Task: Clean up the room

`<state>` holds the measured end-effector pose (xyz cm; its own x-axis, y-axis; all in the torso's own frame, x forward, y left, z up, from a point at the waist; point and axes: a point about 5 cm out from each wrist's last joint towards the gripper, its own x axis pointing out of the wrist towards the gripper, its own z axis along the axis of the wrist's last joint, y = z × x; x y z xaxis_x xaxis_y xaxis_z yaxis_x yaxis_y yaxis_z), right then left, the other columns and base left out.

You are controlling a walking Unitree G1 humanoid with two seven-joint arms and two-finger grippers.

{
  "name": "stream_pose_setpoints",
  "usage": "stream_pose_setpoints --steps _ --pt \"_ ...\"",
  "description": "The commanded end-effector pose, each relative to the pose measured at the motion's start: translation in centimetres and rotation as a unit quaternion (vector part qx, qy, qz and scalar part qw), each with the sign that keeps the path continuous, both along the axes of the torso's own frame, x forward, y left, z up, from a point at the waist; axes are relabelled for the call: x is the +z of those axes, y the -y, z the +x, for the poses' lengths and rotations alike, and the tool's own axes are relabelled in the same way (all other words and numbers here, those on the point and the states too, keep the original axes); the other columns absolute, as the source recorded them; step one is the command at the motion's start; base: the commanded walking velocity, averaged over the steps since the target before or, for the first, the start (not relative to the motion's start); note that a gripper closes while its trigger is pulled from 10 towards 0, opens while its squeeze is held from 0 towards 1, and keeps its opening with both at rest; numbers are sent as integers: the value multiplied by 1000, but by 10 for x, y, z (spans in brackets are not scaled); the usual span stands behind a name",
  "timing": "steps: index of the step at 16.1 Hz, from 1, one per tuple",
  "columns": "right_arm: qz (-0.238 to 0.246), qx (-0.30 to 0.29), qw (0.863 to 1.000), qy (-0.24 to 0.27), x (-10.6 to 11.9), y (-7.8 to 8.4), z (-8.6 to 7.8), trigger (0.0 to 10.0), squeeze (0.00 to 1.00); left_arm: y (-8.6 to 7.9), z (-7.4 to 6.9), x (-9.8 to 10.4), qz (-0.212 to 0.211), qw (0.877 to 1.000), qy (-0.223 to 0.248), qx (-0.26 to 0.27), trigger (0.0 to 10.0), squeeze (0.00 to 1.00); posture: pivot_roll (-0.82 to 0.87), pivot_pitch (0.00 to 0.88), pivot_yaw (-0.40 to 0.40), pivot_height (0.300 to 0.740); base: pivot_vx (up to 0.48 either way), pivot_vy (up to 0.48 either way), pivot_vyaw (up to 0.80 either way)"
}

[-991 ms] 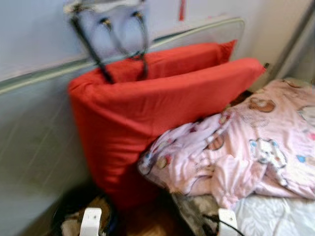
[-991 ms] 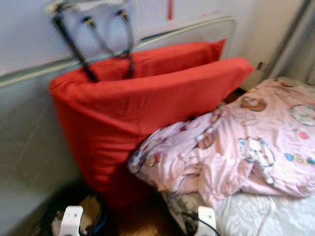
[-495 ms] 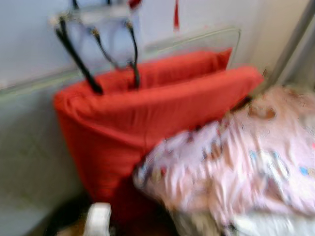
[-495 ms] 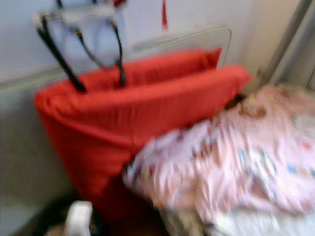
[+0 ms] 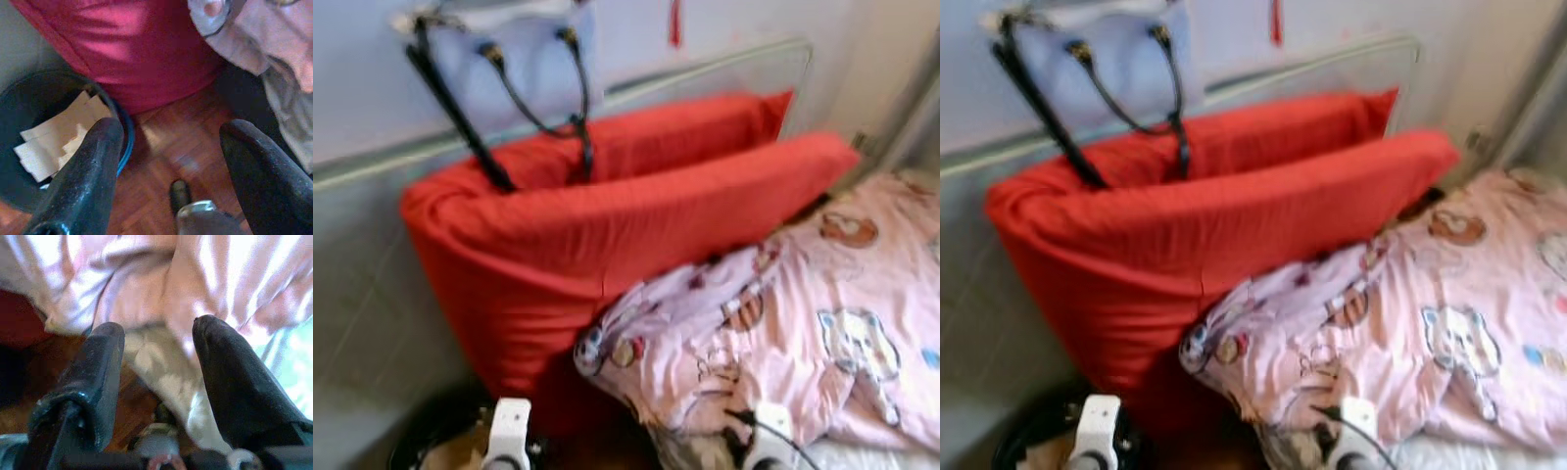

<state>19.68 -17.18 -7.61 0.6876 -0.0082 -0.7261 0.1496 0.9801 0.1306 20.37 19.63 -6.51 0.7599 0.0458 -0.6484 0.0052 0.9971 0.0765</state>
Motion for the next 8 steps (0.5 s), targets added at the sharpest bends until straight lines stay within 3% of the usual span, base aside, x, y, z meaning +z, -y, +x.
stream_pose_setpoints --steps 1,3,6,7,8 --pt "8 -4 999 34 8 -4 14 10000 0 -4 -5 -1 0 1000 7 2 10000 0 26 0 -12 740 0 0 0" --pt "9 -7 997 79 20 -3 29 10000 0 -3 -4 3 -6 999 40 2 10000 0 23 0 -12 740 0 0 0" --pt "9 -21 992 121 29 0 39 10000 0 -3 -4 6 -11 998 68 6 10000 0 18 0 -15 740 0 0 0" --pt "7 -21 991 129 30 1 40 10000 0 -2 9 15 -12 995 97 9 10000 0 19 0 -19 740 0 0 0" --pt "2 -20 991 134 31 1 39 10000 0 -4 66 65 18 975 219 -13 10000 0 20 0 -20 740 0 0 0"
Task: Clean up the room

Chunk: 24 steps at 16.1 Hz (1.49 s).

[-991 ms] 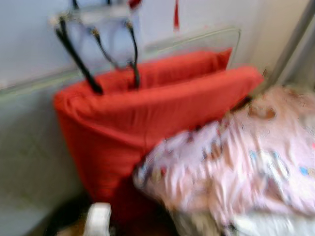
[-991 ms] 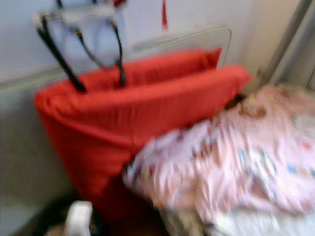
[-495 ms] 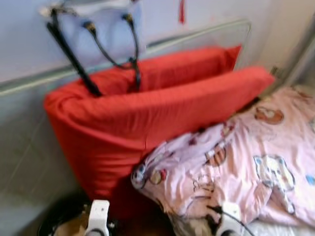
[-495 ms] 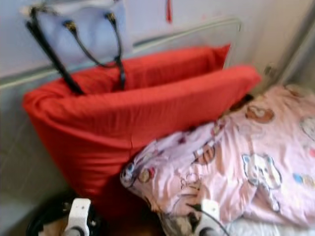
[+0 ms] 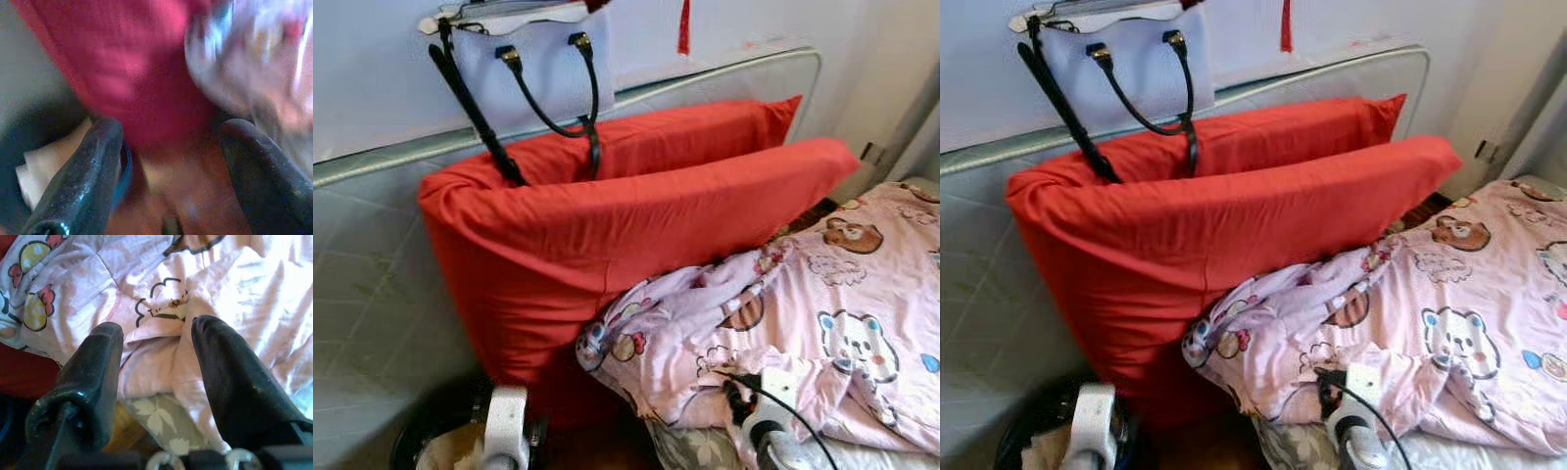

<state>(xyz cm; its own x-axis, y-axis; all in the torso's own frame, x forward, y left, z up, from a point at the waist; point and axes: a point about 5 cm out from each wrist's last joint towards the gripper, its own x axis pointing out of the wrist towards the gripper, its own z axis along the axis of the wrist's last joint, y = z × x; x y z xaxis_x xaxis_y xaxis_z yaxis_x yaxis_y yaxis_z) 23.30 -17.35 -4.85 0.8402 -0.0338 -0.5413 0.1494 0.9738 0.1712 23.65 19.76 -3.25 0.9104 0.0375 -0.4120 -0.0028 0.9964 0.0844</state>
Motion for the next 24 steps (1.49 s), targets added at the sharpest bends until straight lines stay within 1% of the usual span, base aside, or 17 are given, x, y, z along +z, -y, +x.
stream_pose_setpoints --steps 1,2,3,4,5,6,7,11,12,13,14,20,22,23,24 --pt "-5 -2 1000 13 3 0 2 10000 0 -3 37 39 13 995 100 -3 10000 0 19 0 -21 740 0 0 0" --pt "-9 -10 1000 7 1 2 0 10000 0 -3 34 39 12 994 110 -3 10000 0 21 0 -21 740 0 0 0" --pt "-12 -20 1000 14 3 4 2 10000 0 -2 32 38 9 994 110 -4 10000 0 21 0 -20 735 0 0 0" --pt "-19 -24 999 40 10 5 8 10000 0 -2 32 36 -3 995 101 -2 10000 0 15 0 -17 720 0 0 0" --pt "-22 -18 998 54 13 4 11 10000 0 -2 34 38 -8 995 100 -1 10000 0 8 0 -14 705 0 0 0" --pt "-25 -12 997 69 17 3 14 10000 0 -2 37 40 -10 995 101 -3 10000 0 10 0 -13 695 0 0 0" --pt "-20 -16 996 84 20 2 16 10000 0 -2 39 43 -11 994 105 -4 10000 0 10 0 -13 695 0 0 0" --pt "-31 -11 996 88 23 -2 20 10000 0 -2 41 49 -11 992 122 -7 10000 0 13 0 -15 695 0 0 0" --pt "-26 -9 996 82 23 -5 21 10000 0 -3 42 51 -10 992 125 -6 10000 0 14 0 -15 695 0 0 0" --pt "-27 -4 996 82 23 -7 21 10000 0 -3 42 51 -10 992 126 -6 10000 0 16 0 -16 685 0 0 0" --pt "-21 -5 995 97 25 -7 21 10000 0 -3 42 52 -9 992 127 -6 10000 0 17 0 -18 680 0 0 0" --pt "-22 -4 995 99 26 -7 23 10000 0 -4 42 54 -10 991 131 -1 10000 0 18 0 -20 680 0 0 0" --pt "-24 3 995 92 25 -9 23 10000 0 -3 41 53 -12 991 131 -1 10000 0 18 0 -21 680 0 0 0" --pt "-16 10 996 89 25 -12 24 10000 0 -3 41 53 -13 991 131 -1 10000 0 18 0 -22 670 0 0 0" --pt "-21 12 996 90 25 -12 24 10000 0 -2 41 53 -14 991 131 0 10000 0 19 0 -22 655 0 0 0"
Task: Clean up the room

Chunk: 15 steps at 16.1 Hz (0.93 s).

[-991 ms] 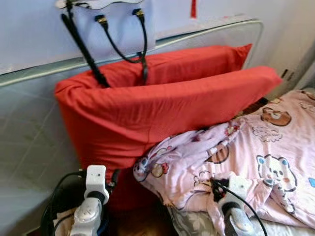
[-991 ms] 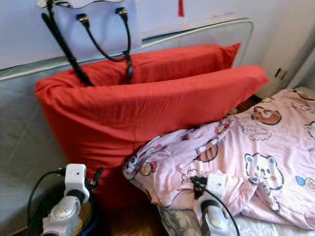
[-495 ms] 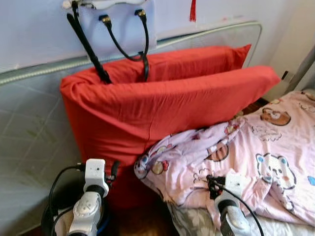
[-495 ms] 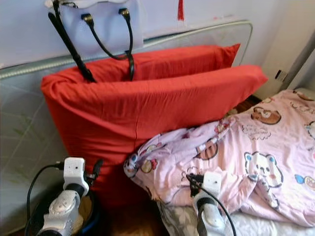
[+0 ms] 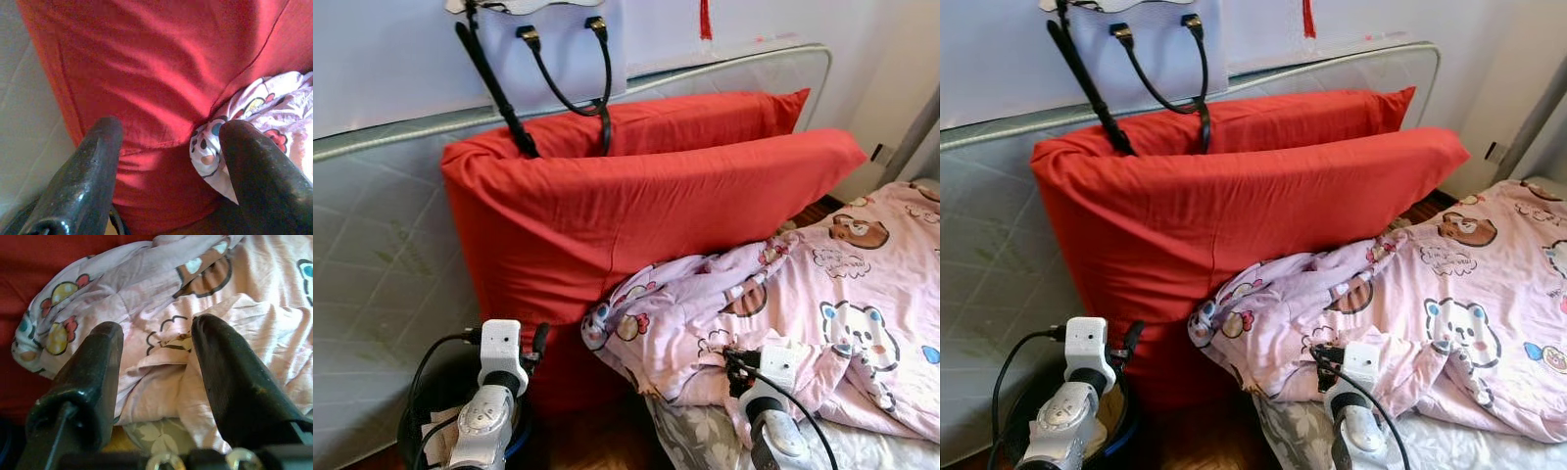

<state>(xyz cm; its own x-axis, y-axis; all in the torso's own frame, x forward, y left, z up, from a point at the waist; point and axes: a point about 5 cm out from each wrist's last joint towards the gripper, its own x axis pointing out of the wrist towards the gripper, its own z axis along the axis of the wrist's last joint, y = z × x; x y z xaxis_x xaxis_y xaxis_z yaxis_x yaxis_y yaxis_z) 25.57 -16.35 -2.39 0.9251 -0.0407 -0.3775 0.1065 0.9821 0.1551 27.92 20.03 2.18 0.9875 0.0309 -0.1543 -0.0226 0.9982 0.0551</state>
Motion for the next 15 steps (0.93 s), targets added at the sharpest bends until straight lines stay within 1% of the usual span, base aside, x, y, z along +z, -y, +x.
stream_pose_setpoints --steps 1,7,15 --pt "2 3 1000 7 2 -2 1 10000 0 0 -1 -1 -1 1000 -4 -1 10000 0 18 0 -22 655 0 0 0" --pt "8 7 1000 7 2 -4 1 10000 0 -1 -2 -1 0 1000 -6 4 10000 0 25 0 -27 655 0 0 0" --pt "22 17 1000 -8 -2 -8 -1 10000 0 -3 -2 0 1 1000 -8 8 10000 0 28 0 -25 655 0 0 0"
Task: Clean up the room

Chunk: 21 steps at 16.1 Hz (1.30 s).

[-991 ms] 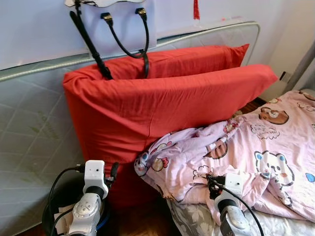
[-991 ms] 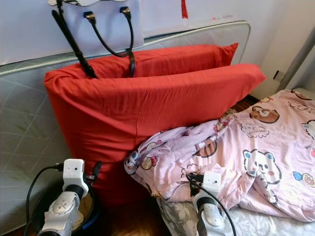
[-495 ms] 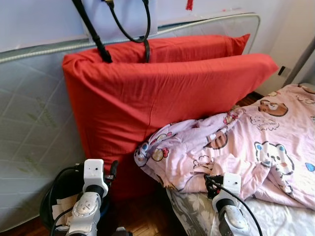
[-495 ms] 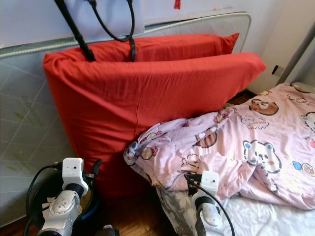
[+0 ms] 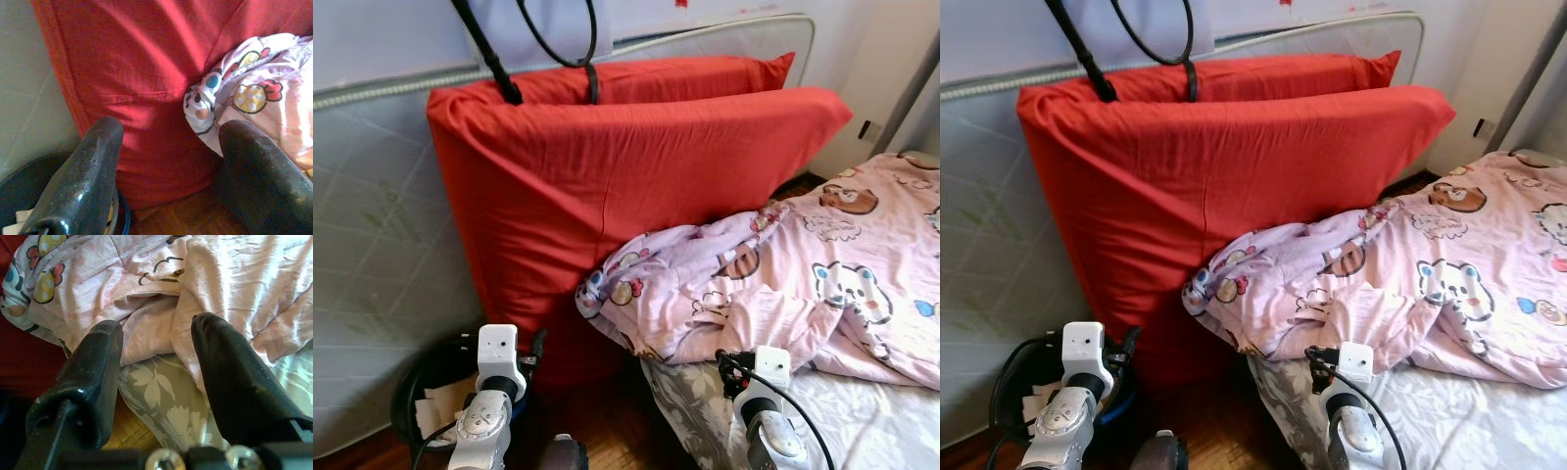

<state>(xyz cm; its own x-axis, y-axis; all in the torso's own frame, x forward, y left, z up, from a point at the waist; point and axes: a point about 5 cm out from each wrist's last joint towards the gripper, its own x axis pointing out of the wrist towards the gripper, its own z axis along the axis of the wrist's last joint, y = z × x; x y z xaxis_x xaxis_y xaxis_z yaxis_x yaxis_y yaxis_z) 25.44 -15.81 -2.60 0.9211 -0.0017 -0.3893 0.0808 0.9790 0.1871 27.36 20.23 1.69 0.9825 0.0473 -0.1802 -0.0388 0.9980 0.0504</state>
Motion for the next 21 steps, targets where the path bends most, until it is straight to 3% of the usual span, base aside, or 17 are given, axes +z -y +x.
stream_pose_setpoints --steps 1,8,17,21 --pt "4 5 1000 -2 0 -3 1 10000 0 -1 4 5 4 1000 5 -2 10000 0 28 0 -25 655 0 0 0" --pt "9 13 1000 -4 -1 -7 0 10000 0 0 5 6 -2 1000 8 -7 10000 0 32 0 -19 655 0 0 0" --pt "13 15 1000 -23 -5 -8 -2 10000 0 1 7 9 -3 1000 8 -10 10000 0 36 0 -15 655 313 0 0" --pt "13 15 1000 -22 -5 -8 -2 10000 0 2 8 10 -3 1000 12 -13 10000 0 36 0 -13 655 335 0 -372"
